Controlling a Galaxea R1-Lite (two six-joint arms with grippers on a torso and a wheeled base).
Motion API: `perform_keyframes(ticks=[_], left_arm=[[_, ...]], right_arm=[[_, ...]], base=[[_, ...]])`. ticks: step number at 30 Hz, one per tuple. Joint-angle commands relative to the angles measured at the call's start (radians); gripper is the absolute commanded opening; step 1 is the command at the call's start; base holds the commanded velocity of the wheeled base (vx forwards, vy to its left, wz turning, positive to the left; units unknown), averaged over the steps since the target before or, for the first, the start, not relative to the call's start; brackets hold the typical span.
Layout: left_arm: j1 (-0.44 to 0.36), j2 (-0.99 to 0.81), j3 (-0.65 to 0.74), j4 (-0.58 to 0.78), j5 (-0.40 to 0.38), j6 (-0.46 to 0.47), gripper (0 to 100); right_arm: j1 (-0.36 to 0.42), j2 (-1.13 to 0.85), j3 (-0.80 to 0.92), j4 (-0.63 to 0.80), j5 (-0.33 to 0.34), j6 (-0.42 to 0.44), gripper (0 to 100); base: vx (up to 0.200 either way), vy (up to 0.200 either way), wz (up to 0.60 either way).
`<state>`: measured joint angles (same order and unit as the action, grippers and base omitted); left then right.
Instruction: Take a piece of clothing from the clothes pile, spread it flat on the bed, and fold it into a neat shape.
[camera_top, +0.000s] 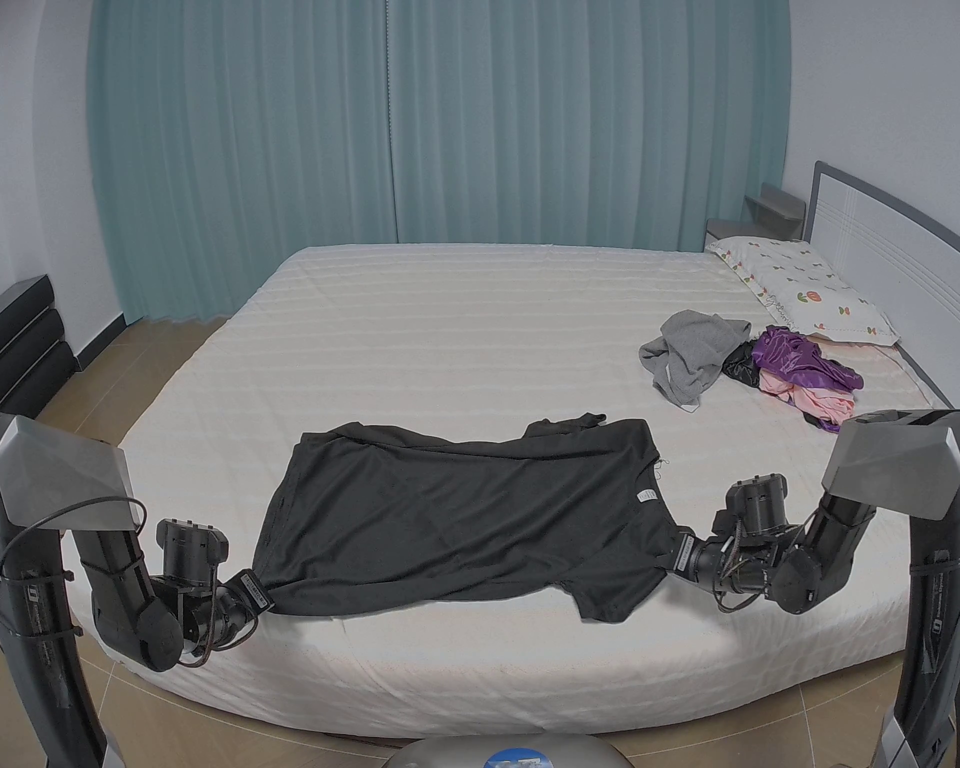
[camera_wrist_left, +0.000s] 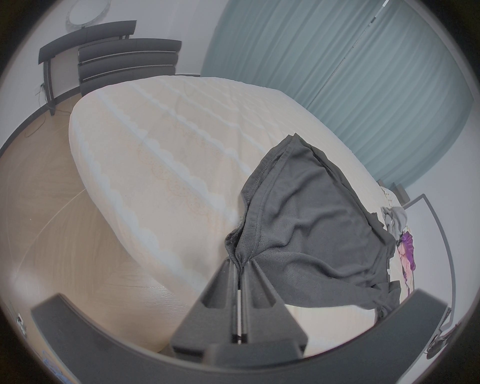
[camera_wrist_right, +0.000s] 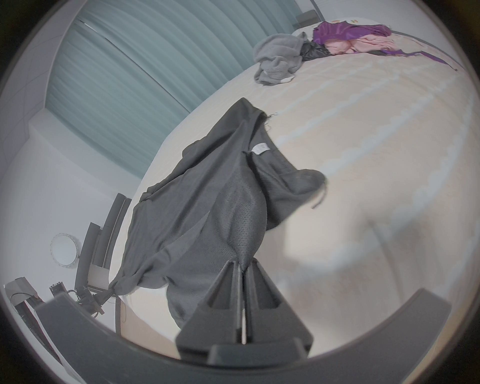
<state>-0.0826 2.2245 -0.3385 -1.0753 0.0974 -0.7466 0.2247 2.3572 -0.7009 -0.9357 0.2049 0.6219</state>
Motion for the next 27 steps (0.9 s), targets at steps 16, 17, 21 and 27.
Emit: perform_keyframes(ticks=[16,17,21,27], left_arm=[[-0.036,-0.063,0.165,0.005,0.002,0.208,0],[-0.036,-0.060,0.171,0.000,0.002,0.219,0],[-0.036,-0.062,0.177,0.002,0.002,0.228,0],[-0.042,-0.057,0.182,-0.002,-0.001,0.227,0]], right_arm=[[-0.096,-0.202,0.578,-0.192,0.076,-0.103,0],[-0.094,-0.199,0.595,-0.206,0.077,-0.105,0],[-0.082,-0.197,0.641,-0.232,0.076,-0.106,0],[-0.079,-0.145,0.643,-0.238,0.077,-0.137,0]], base=[[0.000,0.000,0.00],[0.000,0.000,0.00],[0.000,0.000,0.00],[0.000,0.000,0.00]])
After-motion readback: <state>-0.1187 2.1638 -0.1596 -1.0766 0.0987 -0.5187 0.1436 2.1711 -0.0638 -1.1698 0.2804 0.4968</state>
